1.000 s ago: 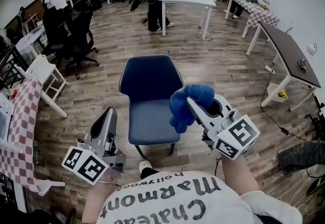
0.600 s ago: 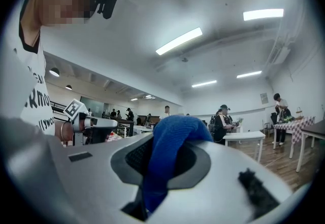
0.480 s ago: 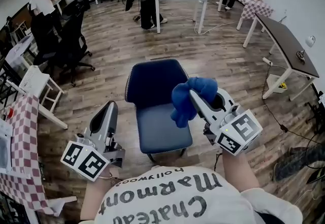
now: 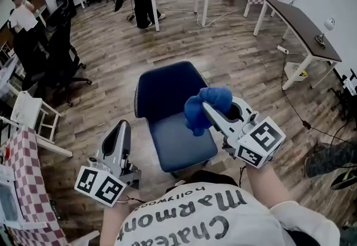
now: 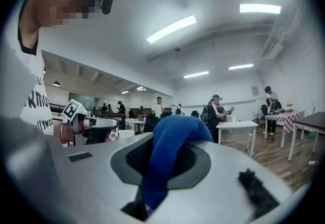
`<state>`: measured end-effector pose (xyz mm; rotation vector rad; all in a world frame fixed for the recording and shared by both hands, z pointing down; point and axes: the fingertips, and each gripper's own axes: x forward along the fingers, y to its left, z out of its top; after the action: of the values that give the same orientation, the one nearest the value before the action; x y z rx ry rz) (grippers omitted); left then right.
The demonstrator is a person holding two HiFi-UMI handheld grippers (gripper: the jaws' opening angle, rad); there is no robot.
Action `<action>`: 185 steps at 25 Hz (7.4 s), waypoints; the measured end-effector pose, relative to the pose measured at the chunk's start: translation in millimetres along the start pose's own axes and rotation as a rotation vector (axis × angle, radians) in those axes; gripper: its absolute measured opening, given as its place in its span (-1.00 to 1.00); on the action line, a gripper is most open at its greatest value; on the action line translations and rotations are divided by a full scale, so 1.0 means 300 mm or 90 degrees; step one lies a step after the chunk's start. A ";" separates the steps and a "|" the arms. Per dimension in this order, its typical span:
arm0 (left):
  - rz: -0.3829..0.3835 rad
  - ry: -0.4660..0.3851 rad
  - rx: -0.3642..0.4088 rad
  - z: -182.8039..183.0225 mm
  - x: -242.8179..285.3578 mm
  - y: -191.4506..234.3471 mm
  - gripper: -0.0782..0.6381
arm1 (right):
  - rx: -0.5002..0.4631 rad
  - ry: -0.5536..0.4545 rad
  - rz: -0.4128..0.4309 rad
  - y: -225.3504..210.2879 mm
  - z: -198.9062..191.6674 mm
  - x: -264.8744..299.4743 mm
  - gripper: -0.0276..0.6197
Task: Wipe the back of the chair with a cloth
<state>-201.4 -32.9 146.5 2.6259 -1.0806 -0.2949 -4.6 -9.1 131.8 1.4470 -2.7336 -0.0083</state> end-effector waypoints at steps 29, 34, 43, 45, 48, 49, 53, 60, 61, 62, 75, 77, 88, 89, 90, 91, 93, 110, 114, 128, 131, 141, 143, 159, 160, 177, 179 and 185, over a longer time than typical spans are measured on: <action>0.183 0.097 -0.049 -0.391 0.208 0.489 -0.76 | 0.104 0.169 0.195 -0.126 -0.597 0.743 -0.71; 0.213 0.115 -0.079 -0.462 0.244 0.555 -0.76 | 0.119 0.197 0.215 -0.128 -0.702 0.891 -0.71; 0.212 0.147 -0.112 -0.552 0.326 0.606 -0.76 | 0.128 0.216 0.205 -0.199 -0.821 1.044 -0.71; 0.209 0.153 -0.116 -0.562 0.349 0.613 -0.76 | 0.132 0.219 0.192 -0.234 -0.837 1.050 -0.71; 0.195 0.155 -0.119 -0.577 0.397 0.610 -0.76 | 0.137 0.213 0.157 -0.308 -0.856 1.043 -0.71; 0.187 0.157 -0.118 -0.583 0.414 0.603 -0.76 | 0.140 0.212 0.143 -0.335 -0.863 1.035 -0.72; 0.157 0.170 -0.118 -0.614 0.475 0.573 -0.76 | 0.147 0.214 0.091 -0.445 -0.895 0.989 -0.71; 0.104 0.198 -0.122 -0.657 0.572 0.520 -0.76 | 0.155 0.218 0.014 -0.609 -0.939 0.899 -0.71; 0.099 0.201 -0.122 -0.661 0.583 0.515 -0.76 | 0.155 0.219 0.006 -0.628 -0.941 0.888 -0.72; 0.095 0.203 -0.124 -0.665 0.594 0.510 -0.76 | 0.156 0.218 -0.004 -0.647 -0.943 0.876 -0.71; 0.059 0.214 -0.121 -0.676 0.671 0.448 -0.76 | 0.182 0.216 -0.118 -0.861 -0.961 0.717 -0.71; 0.057 0.213 -0.120 -0.674 0.674 0.442 -0.76 | 0.182 0.219 -0.128 -0.876 -0.964 0.698 -0.72; 0.093 0.198 -0.117 -0.645 0.592 0.455 -0.76 | 0.191 0.250 -0.272 -1.021 -1.005 0.547 -0.71; 0.100 0.194 -0.118 -0.642 0.577 0.459 -0.76 | 0.189 0.257 -0.283 -1.018 -1.012 0.542 -0.71; 0.106 0.190 -0.119 -0.639 0.563 0.463 -0.76 | 0.185 0.262 -0.286 -1.007 -1.016 0.545 -0.72; 0.114 0.185 -0.121 -0.636 0.549 0.466 -0.76 | 0.179 0.267 -0.280 -0.987 -1.017 0.556 -0.72; 0.127 0.175 -0.122 -0.624 0.521 0.474 -0.76 | 0.169 0.275 -0.252 -0.920 -1.022 0.594 -0.71; 0.269 0.121 -0.136 -0.581 0.173 0.540 -0.76 | 0.133 0.304 0.092 -0.211 -1.068 0.962 -0.71; 0.310 0.112 -0.144 -0.574 0.082 0.556 -0.76 | 0.128 0.311 0.148 -0.099 -1.064 1.010 -0.71; 0.320 0.122 -0.156 -0.594 0.105 0.578 -0.76 | 0.163 0.337 0.132 -0.171 -1.127 1.077 -0.71; 0.306 0.134 -0.155 -0.604 0.145 0.582 -0.76 | 0.171 0.343 0.107 -0.236 -1.147 1.051 -0.71; 0.220 0.178 -0.154 -0.667 0.353 0.556 -0.76 | 0.190 0.358 -0.005 -0.522 -1.201 0.891 -0.71; 0.204 0.185 -0.153 -0.678 0.394 0.542 -0.76 | 0.197 0.358 -0.026 -0.575 -1.204 0.857 -0.71; 0.150 0.190 -0.118 -0.675 0.604 0.535 -0.76 | 0.236 0.324 -0.147 -0.885 -1.166 0.618 -0.71; 0.155 0.189 -0.118 -0.675 0.599 0.535 -0.76 | 0.231 0.327 -0.148 -0.889 -1.165 0.613 -0.71; 0.321 0.149 -0.132 -0.640 0.240 0.595 -0.76 | 0.129 0.394 0.105 -0.328 -1.249 0.958 -0.71; 0.342 0.146 -0.139 -0.648 0.184 0.603 -0.76 | 0.122 0.399 0.150 -0.235 -1.259 0.983 -0.71; 0.395 0.143 -0.154 -0.661 0.055 0.626 -0.76 | 0.108 0.423 0.335 0.059 -1.307 0.992 -0.71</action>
<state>-254.3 -135.8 394.3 1.9376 -1.5823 0.0075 -168.5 -238.0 536.1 0.5449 -2.4644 0.6117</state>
